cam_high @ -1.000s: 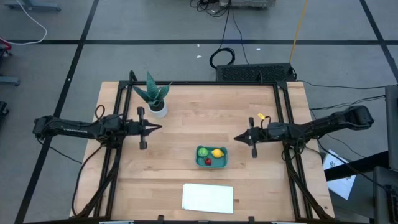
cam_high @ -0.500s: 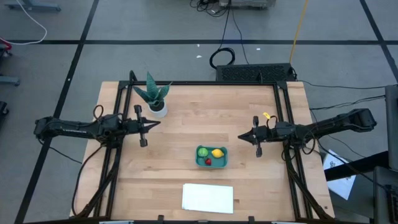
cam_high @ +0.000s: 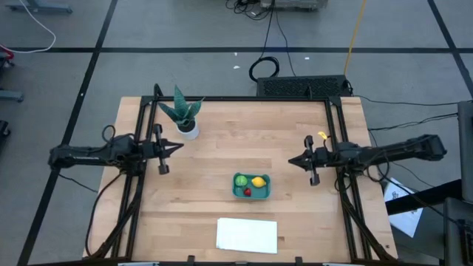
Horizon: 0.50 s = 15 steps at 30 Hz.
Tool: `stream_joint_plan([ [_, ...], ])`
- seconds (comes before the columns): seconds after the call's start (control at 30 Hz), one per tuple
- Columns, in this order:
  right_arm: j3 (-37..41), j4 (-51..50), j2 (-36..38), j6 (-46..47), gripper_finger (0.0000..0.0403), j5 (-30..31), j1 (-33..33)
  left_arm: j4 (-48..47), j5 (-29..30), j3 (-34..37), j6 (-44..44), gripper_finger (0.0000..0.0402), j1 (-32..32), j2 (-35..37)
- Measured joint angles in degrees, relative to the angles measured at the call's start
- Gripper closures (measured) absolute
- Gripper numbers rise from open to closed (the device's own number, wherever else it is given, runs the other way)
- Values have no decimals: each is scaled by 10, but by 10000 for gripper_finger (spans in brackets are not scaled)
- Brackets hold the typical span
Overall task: Pick and placing Produce into tupperware
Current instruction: Return to Home Position
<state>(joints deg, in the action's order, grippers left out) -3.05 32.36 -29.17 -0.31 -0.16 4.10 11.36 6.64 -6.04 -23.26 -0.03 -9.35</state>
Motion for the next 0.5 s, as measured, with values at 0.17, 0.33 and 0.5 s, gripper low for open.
stream_joint_plan([
  [0.17,0,-37,51,5,403,0,0,-31,-9,0,7,401,0,30],
  [0.33,0,-73,99,10,403,-1,0,-79,-8,0,26,401,0,46],
  [0.5,0,-114,141,11,403,-1,0,-141,-13,0,60,401,0,46],
])
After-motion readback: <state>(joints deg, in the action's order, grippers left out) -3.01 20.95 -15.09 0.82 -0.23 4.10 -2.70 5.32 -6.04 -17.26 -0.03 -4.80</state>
